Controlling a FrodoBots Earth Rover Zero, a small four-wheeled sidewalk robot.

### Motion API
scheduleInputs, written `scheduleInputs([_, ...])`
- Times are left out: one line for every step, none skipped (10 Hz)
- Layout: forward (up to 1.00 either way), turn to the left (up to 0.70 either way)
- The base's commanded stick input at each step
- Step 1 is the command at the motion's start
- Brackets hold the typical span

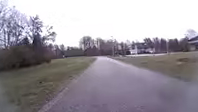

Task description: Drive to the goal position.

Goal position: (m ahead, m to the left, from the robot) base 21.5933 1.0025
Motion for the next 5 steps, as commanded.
scheduleInputs([1.0, 0.0])
scheduleInputs([1.0, 0.0])
scheduleInputs([1.0, 0.0])
scheduleInputs([1.0, 0.0])
scheduleInputs([1.0, 0.0])
